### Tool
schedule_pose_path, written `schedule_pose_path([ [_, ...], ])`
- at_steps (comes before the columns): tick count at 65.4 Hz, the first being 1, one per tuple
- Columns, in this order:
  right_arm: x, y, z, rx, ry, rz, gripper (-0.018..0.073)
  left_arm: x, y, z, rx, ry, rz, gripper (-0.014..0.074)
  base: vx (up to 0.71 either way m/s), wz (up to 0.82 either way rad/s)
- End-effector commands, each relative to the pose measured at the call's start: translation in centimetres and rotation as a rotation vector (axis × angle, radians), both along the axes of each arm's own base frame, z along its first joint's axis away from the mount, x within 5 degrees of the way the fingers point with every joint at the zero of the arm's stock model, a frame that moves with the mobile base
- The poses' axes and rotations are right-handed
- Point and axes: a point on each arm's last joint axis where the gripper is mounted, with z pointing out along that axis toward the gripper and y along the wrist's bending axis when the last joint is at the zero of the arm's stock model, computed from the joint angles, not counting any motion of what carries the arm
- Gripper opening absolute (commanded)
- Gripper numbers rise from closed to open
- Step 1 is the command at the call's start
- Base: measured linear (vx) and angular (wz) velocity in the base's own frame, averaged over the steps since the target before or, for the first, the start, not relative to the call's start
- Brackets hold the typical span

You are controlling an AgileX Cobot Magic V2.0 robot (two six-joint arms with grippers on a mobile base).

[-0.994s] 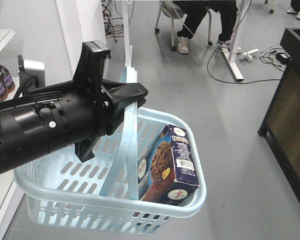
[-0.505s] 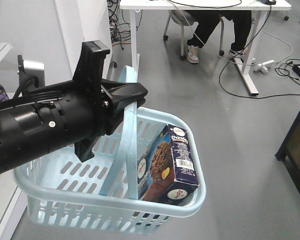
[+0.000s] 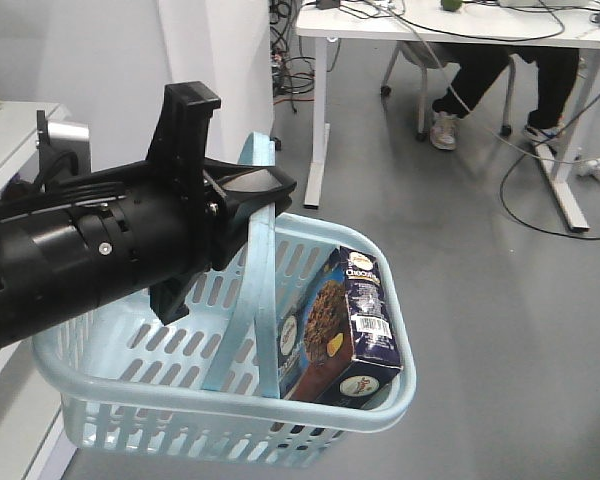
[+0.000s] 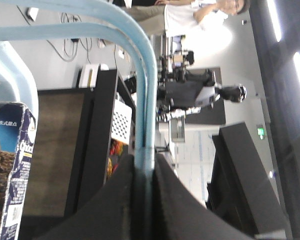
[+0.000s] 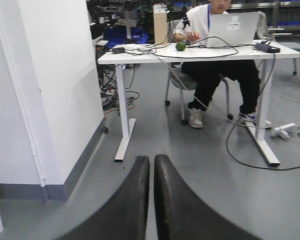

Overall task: Left arm holds basket, right arm returns cookies
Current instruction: 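Drive the base past the desk toward the snack shelf, then turn the base to face the snack shelf, basket held by left gripper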

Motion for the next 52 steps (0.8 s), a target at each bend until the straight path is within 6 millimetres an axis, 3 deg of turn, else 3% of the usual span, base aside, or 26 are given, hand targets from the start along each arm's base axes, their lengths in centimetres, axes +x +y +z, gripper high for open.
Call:
schedule_pose_path([
  [1, 0.02, 0.04, 0.17, -0.018, -0.067, 0.004, -0.0003, -0.67, 0.27, 2.38, -0.086, -0.027, -0.019, -0.0003, 0.2, 0.41],
  [52, 0.02, 0.04, 0.17, -0.018, -0.067, 0.004, -0.0003, -0.67, 0.27, 2.38, -0.086, -0.027, -0.019, -0.0003, 0.09, 0.5],
])
